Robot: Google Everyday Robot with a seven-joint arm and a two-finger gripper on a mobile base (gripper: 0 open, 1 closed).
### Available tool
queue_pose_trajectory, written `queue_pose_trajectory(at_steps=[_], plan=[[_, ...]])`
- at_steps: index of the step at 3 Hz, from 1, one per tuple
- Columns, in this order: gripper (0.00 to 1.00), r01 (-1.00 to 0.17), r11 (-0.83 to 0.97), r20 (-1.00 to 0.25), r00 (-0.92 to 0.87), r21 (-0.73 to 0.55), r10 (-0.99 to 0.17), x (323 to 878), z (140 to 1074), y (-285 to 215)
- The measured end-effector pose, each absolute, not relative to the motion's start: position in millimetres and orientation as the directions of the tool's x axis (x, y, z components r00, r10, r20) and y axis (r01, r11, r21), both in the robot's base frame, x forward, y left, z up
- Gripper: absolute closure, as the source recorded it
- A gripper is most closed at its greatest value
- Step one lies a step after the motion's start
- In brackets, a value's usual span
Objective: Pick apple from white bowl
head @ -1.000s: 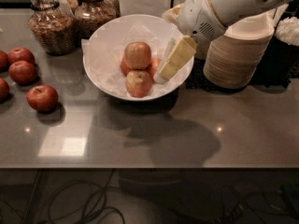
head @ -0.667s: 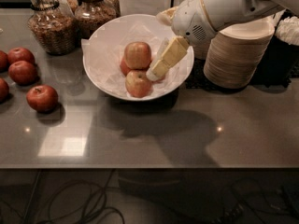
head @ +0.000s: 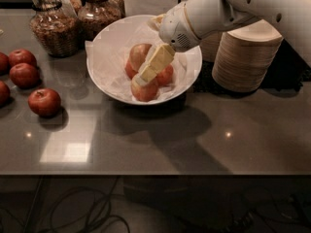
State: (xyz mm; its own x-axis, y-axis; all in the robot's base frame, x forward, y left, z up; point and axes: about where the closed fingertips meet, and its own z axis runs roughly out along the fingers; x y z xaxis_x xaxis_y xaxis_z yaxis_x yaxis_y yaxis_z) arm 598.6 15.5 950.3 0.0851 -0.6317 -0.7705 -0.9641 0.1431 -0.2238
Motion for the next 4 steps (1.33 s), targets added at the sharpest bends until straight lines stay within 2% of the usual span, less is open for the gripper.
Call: queue_pose_trajectory(at_steps=[3, 4], plan=[[0.0, -0.97, 0.162, -0.754, 0.032, -0.183, -0.656, 625, 916, 23], [0.19, -0.97, 0.162, -0.754, 0.032, -0.183, -0.656, 625, 916, 23]])
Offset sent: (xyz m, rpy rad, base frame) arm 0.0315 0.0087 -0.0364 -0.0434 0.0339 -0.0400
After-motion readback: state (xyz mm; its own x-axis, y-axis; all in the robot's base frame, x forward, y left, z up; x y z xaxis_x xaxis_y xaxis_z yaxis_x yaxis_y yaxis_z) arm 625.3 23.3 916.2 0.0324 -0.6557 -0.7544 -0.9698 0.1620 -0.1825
